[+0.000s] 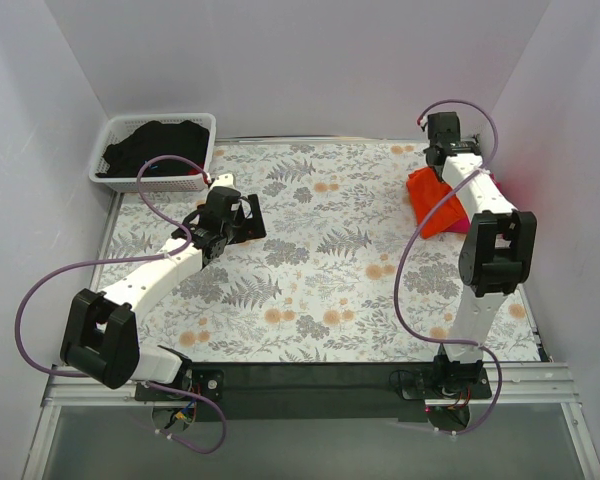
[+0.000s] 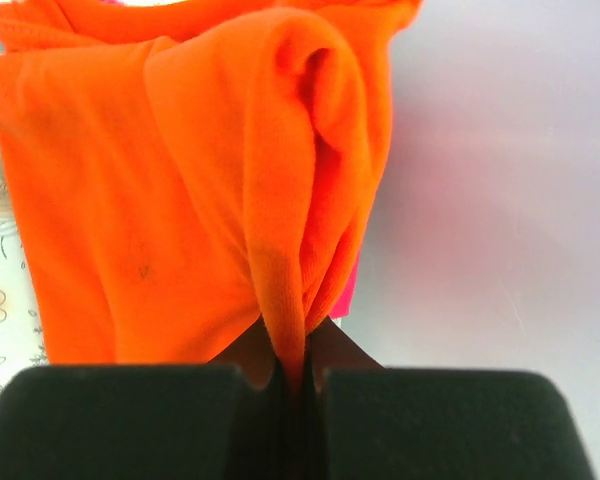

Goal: Fold and stack the t-shirts
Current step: Neatly place the folded tshirt to the corner

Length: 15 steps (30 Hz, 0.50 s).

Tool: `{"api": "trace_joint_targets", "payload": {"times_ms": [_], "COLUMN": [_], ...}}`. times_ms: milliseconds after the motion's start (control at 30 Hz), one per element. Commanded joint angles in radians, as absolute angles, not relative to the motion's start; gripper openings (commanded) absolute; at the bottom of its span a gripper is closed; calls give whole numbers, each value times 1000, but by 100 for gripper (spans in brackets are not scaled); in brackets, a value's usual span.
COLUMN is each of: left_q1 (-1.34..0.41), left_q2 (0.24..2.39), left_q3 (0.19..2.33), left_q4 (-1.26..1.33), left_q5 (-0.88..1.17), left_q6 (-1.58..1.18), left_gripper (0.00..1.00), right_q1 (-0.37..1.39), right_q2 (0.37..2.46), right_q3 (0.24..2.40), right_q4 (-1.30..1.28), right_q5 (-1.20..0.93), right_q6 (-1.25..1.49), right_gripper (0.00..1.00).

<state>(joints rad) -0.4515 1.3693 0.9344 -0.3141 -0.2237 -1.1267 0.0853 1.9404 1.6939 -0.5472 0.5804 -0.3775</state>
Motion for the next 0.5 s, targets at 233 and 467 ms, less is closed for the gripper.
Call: {"api": "trace_joint_targets", "payload": {"times_ms": [233, 467], "left_q1": [-453, -451], "left_q2": [1374, 1390], "left_q3": [939, 939], "left_q4": [-310, -310], "left_q5": [-224, -233], "left_q6": [-1120, -1114], "left_gripper": [88, 88], "right_q1": [-37, -80], "right_q2": [1931, 2016], "right_q3": [1709, 1689], "right_q4": [-422, -353], "right_q5": [466, 454], "right_q6": [-298, -299], "right_gripper": [1, 2]}}
